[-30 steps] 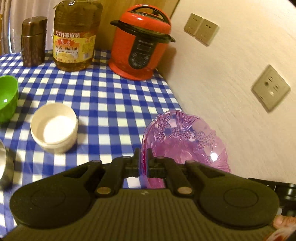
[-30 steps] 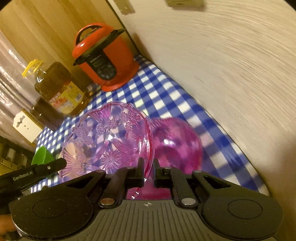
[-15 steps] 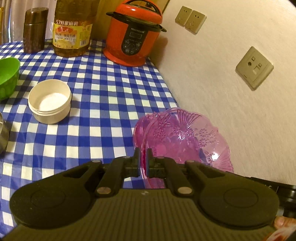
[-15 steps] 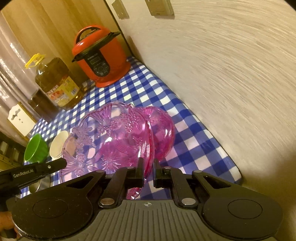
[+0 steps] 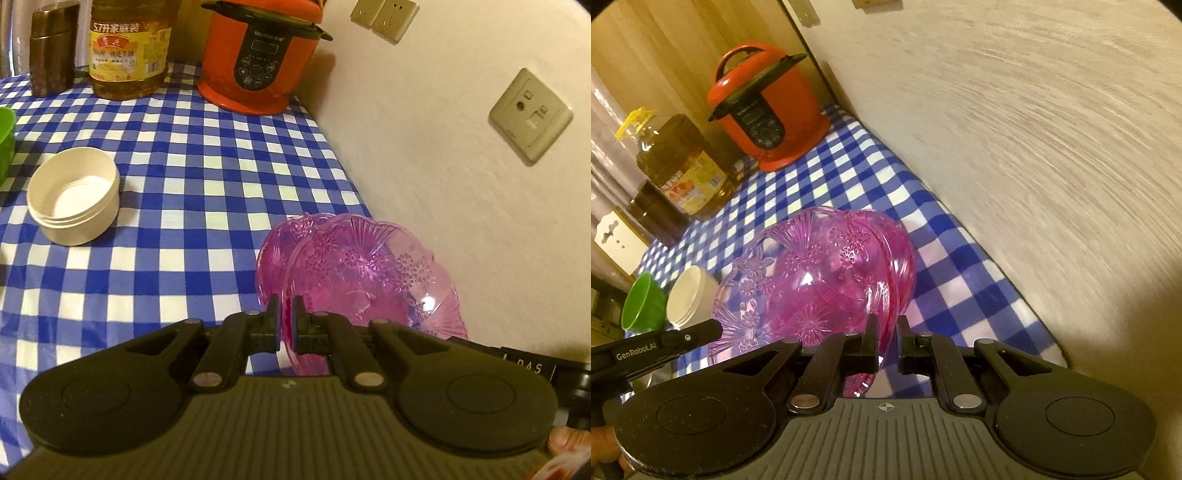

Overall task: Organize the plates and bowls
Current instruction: 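Lift the pink plate with both tools and carry it over the plate stack, then lower the plate onto the stack and open both tools, then move both tools toward the steel bowl, then close both tools on the rim of the steel bowl, then lift the steel bowl with both tools and lower it into the white bowl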

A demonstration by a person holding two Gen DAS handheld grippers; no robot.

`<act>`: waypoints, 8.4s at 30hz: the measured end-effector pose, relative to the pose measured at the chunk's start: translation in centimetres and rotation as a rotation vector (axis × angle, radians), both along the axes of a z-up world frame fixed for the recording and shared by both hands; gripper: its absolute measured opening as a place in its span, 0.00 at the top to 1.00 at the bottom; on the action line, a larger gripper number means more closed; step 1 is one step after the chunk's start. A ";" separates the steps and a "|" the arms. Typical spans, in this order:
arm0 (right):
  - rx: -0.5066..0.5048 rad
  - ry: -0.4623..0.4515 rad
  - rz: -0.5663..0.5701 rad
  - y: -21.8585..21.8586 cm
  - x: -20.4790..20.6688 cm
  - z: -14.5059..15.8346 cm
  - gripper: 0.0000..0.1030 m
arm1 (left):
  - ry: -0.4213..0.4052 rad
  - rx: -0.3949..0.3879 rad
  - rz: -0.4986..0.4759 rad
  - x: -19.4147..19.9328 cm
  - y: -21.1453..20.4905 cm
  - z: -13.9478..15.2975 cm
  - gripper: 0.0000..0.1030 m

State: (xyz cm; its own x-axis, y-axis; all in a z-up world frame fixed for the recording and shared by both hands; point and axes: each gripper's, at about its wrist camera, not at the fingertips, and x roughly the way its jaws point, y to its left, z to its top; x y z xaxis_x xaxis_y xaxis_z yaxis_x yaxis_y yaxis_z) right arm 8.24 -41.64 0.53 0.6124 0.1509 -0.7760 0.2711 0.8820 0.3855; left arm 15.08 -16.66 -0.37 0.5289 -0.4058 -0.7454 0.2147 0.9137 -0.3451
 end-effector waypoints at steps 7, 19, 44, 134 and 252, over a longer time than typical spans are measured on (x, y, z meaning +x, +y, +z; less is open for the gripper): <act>-0.038 0.011 0.011 -0.6 3.2 -1.3 0.92 | 0.004 0.024 -0.010 2.8 -1.2 -1.7 0.96; -0.104 0.028 0.037 -0.5 6.5 -3.3 0.92 | 0.007 0.084 -0.034 5.4 -2.6 -3.9 0.96; -0.025 0.023 -0.017 -1.6 6.5 -4.1 0.48 | -0.042 0.086 -0.021 4.9 -1.9 -4.0 0.83; 0.002 -0.035 0.596 37.1 11.7 -4.8 0.48 | 0.000 0.125 0.547 -1.9 34.8 -4.2 0.62; -0.046 -0.120 0.516 27.3 20.8 -0.6 0.96 | -0.072 0.041 0.320 11.4 22.4 -1.8 0.92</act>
